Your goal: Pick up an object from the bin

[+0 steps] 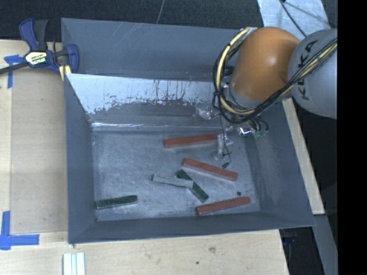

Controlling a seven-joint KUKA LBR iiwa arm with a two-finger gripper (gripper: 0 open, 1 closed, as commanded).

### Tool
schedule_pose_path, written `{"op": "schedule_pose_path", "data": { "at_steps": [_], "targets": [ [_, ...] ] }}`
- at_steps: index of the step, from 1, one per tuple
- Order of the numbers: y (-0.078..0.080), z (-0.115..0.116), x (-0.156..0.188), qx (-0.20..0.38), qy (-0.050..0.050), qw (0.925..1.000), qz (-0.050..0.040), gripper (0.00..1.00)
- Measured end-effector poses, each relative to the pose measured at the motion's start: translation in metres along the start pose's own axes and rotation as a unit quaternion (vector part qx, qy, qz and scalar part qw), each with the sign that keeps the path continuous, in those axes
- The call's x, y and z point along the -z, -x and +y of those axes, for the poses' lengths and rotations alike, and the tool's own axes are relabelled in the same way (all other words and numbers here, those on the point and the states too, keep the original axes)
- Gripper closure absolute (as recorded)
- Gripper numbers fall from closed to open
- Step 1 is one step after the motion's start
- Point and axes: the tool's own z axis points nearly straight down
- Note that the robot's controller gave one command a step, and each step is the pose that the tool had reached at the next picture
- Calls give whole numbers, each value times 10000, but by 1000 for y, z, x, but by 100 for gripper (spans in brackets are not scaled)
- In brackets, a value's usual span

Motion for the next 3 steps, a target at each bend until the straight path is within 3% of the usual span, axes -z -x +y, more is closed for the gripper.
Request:
{"op": "schedule_pose_path", "data": {
  "at_steps": [1, 2, 3],
  "targets": [
    [-46, -2, -55, 18, 20, 10000, 26, 0],
    [12, -9, -82, -2034, 4, 9791, -8, 100],
    [12, -9, -82, -2031, 5, 9791, -8, 100]
  ]
}}
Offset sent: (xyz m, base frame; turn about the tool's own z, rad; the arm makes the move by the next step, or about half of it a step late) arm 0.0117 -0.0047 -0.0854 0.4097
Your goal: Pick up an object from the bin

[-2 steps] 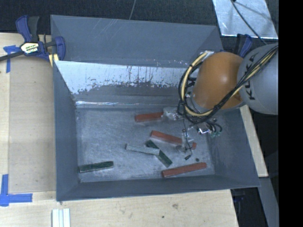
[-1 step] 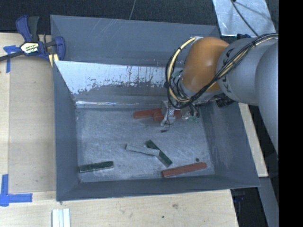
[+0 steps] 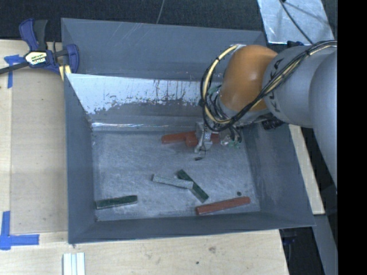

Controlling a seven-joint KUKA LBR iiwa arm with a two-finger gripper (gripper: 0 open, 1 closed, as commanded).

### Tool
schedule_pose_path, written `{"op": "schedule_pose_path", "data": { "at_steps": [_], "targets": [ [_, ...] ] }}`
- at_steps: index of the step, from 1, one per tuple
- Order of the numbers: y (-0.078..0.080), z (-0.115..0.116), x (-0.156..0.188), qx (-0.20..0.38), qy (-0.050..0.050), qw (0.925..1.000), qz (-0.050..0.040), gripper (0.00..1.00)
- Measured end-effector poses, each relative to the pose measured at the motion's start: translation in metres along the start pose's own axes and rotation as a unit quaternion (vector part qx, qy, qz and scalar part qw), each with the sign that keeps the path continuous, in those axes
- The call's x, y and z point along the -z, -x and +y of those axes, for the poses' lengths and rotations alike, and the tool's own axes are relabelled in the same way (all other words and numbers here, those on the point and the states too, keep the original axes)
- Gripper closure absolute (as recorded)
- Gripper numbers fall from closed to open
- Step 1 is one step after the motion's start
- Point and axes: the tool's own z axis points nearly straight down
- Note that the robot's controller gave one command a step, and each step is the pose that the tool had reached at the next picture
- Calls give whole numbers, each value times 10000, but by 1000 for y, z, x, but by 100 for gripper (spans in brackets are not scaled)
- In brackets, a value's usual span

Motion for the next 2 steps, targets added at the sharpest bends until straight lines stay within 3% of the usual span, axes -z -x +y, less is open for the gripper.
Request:
{"op": "schedule_pose_path", "data": {
  "at_steps": [1, 2],
  "targets": [
    [-6, 16, 53, -22, -9, 10000, 74, 100],
    [-17, 18, 128, 318, -8, 9995, 64, 100]
  ]
}}
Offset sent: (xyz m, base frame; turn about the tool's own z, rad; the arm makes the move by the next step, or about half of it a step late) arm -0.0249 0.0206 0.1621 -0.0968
